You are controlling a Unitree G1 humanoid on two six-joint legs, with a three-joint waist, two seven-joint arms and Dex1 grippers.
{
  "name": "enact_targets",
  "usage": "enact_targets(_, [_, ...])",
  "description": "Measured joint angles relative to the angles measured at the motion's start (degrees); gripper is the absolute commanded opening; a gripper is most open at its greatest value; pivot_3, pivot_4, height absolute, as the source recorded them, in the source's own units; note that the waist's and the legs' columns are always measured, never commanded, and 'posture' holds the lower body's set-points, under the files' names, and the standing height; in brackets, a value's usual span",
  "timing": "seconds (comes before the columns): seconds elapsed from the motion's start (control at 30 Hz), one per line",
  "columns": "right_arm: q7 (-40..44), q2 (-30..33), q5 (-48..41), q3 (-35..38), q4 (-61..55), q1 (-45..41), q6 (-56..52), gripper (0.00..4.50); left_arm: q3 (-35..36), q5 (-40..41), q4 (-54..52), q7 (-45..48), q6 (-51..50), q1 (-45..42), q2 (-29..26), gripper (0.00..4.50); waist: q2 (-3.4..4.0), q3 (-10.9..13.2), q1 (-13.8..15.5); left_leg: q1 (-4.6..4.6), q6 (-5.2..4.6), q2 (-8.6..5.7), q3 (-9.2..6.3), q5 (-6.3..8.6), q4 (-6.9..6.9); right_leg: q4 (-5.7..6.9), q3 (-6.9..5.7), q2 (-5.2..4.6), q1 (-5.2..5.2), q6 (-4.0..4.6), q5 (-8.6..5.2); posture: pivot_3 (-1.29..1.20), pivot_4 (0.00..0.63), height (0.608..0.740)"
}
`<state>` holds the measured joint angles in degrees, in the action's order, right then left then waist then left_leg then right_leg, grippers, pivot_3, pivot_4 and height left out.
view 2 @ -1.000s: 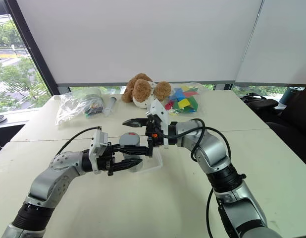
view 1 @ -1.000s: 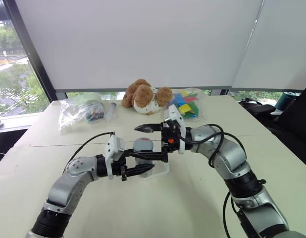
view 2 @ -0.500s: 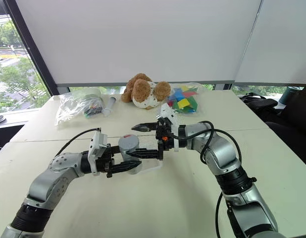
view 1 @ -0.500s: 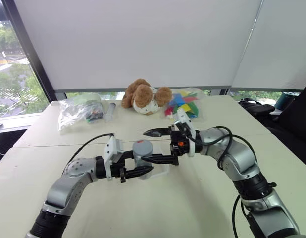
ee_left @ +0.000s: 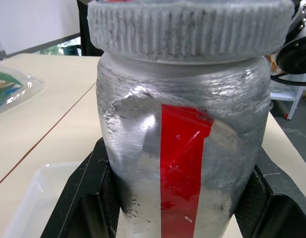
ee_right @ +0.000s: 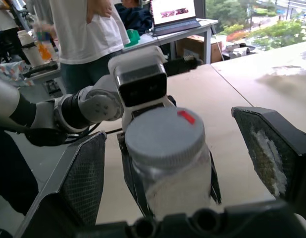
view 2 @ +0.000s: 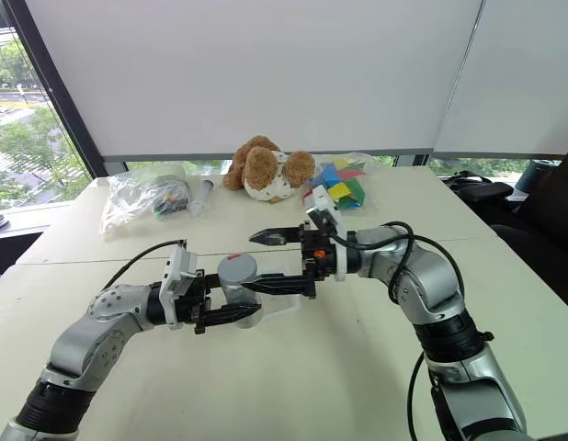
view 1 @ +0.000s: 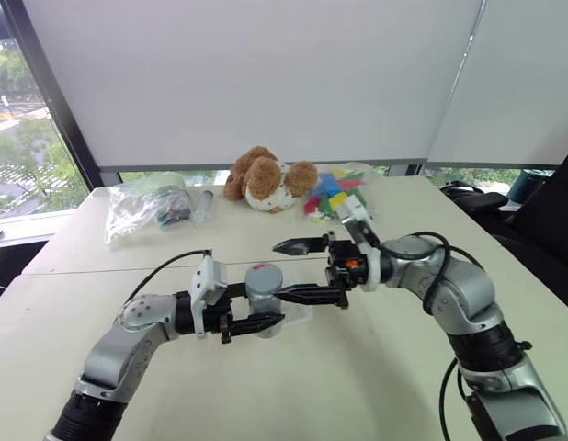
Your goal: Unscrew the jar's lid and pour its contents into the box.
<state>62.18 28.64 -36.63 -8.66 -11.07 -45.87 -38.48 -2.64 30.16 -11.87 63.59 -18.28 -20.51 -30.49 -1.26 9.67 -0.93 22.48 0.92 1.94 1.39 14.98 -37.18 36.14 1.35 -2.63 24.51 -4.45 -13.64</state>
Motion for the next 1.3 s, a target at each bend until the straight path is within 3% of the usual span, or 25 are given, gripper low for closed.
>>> enact_targets(0.43, [-2.45,-5.30,6.32,-5.98,3.69,-4.30,0.72,4.44,-0.11,-0.04,-0.04,0.01,0.13,0.01,0.43,2.23,0.00,0.00,0.11,0.02,0.00,-0.01,0.01,0.00,0.00,-0.01,0.00,-0.02,0.00,0.00,0.00,0.00,0.150,0.740])
enact_targets(1.3, [6.48,-0.57,5.81,-2.32,6.69,-1.43,3.59,4.44,-0.57,-0.09,-0.12,0.00,0.18,0.68,-0.18,2.23,0.00,0.00,0.12,0.01,0.00,-0.01,0.01,0.00,0.00,-0.01,0.00,-0.02,0.00,0.00,0.00,0.00,0.150,0.740])
